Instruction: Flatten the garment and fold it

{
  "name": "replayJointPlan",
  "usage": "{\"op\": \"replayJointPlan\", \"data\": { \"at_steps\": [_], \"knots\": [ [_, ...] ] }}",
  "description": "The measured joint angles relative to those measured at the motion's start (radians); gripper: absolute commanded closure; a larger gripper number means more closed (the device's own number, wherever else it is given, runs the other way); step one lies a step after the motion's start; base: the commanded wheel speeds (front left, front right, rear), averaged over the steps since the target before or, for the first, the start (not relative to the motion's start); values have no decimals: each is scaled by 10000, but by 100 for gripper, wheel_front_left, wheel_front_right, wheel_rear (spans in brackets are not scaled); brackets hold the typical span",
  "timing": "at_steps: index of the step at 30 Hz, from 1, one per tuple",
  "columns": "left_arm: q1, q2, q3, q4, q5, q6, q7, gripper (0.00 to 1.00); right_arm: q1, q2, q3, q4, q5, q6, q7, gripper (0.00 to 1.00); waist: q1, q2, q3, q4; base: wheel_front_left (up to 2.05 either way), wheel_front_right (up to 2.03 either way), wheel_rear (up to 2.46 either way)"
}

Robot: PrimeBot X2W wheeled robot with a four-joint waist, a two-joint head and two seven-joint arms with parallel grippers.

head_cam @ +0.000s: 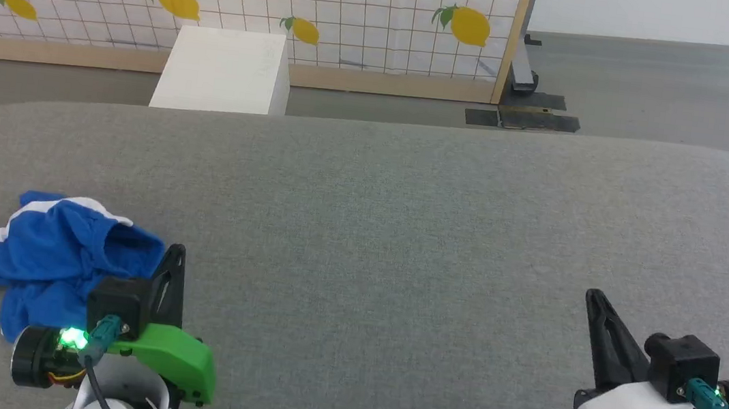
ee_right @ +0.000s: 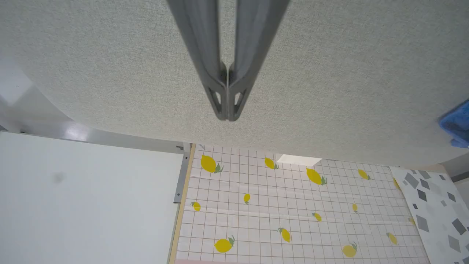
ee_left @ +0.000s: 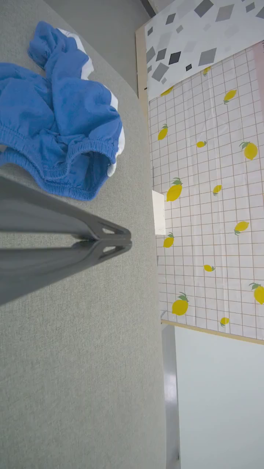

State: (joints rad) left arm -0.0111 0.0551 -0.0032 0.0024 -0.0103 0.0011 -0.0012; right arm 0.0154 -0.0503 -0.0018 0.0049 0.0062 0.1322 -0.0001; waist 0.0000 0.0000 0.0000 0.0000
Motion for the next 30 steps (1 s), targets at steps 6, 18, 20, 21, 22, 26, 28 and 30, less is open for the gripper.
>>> {"op": "replayJointPlan", "data": {
  "at_steps": [6, 18, 20, 21, 22, 26, 28, 30],
  "knots": [
    [0, 0, 0, 0, 0, 0, 0, 100, 0, 0, -2, 0, 0, 0, 0, 100, 0, 0, 0, 0, 0, 0, 0],
    [-3, 4, -23, 2, -12, 0, 0, 0, 6, 0, -2, 10, 4, 0, 0, 0, 0, 0, 0, 0, 0, 0, 0],
    [-3, 4, -38, 2, -17, 0, -2, 0, 6, 0, -4, 13, 6, 0, 0, 0, 0, 0, 0, 0, 0, 0, 0],
    [-3, 4, -48, 6, -35, 0, -2, 0, 7, 0, -4, 19, 17, 0, 0, 0, 0, 0, 0, 0, 0, 0, 0],
    [-3, 4, -56, 8, -50, 2, -6, 0, 7, 0, -4, 29, 33, 2, -2, 0, 0, 0, 1, 0, 0, 0, 0],
    [-3, 4, -88, 23, -94, 8, -61, 0, 10, 0, -12, 94, 125, 0, -65, 0, 0, 0, 4, 3, 0, 0, 0],
    [-3, 4, -104, 38, -107, 36, -105, 0, 12, 0, -17, 127, 178, 2, -104, 0, 0, 0, 5, 9, 0, 0, 0],
    [-2, 4, -115, 50, -159, 50, -148, 0, 15, 0, -23, 163, 222, 0, -140, 0, 0, 0, 6, 21, 0, 0, 0]
  ]
}}
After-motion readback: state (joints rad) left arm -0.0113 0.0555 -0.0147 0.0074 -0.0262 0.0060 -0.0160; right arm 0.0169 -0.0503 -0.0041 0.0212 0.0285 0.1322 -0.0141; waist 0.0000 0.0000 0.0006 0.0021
